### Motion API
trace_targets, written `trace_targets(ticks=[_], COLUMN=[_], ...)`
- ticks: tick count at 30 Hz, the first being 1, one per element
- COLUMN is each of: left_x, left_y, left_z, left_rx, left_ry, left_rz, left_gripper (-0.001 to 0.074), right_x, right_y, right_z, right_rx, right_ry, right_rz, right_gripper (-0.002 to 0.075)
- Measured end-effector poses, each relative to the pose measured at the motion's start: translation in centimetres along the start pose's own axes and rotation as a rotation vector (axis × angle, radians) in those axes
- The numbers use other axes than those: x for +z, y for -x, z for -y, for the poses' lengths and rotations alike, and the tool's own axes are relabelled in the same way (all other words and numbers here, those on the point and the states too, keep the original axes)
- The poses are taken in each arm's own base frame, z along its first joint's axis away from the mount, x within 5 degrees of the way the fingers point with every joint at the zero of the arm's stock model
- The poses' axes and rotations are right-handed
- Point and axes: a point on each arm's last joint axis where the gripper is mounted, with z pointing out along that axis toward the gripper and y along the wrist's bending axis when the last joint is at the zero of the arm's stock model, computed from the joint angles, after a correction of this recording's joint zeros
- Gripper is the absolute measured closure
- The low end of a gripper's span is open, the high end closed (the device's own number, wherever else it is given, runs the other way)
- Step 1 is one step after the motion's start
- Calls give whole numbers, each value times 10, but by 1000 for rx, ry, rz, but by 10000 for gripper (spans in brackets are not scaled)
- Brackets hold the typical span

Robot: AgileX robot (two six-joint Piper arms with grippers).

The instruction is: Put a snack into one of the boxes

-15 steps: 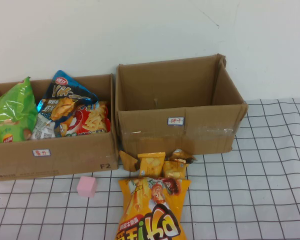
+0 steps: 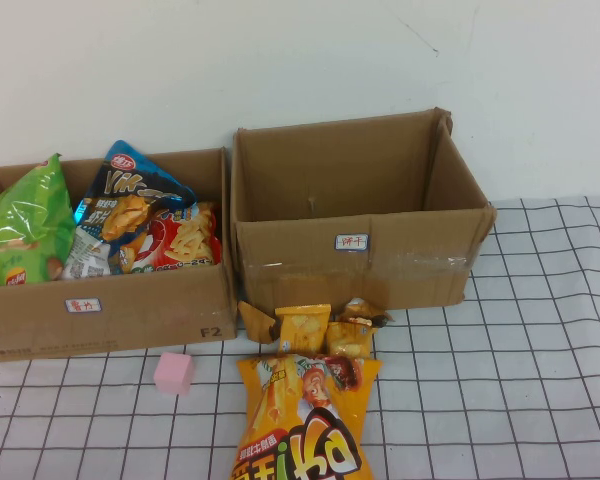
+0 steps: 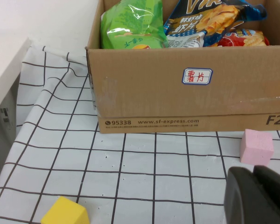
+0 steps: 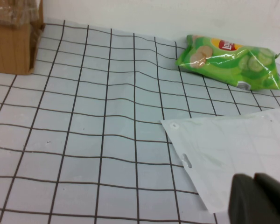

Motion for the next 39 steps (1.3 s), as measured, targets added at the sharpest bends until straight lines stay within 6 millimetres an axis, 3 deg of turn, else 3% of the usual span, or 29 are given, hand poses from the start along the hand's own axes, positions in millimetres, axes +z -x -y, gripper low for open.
trace_targets(ticks=[13, 15, 20, 23, 28, 34, 39], left_x=[0, 0, 0, 0, 0, 0, 0], left_y=[0, 0, 0, 0, 0, 0, 0], left_z=[0, 0, 0, 0, 0, 0, 0], left_rx=[0, 0, 0, 0, 0, 0, 0], left_ry=[0, 0, 0, 0, 0, 0, 0], left_rz=[0, 0, 0, 0, -2, -5, -5], left_gripper=[736, 736, 736, 736, 736, 736, 736], right_x=[0, 0, -4, -6, -6, -7, -26], right_y=[2, 3, 15, 21, 22, 21, 45], right_z=[-5, -9, -23, -26, -25, -30, -35], right_rx=[130, 263, 874, 1031, 999, 763, 489], right_ry=[53, 98, 320, 384, 381, 418, 516], right_rz=[19, 26, 52, 71, 98, 99, 155], right_gripper=[726, 726, 726, 726, 726, 726, 726])
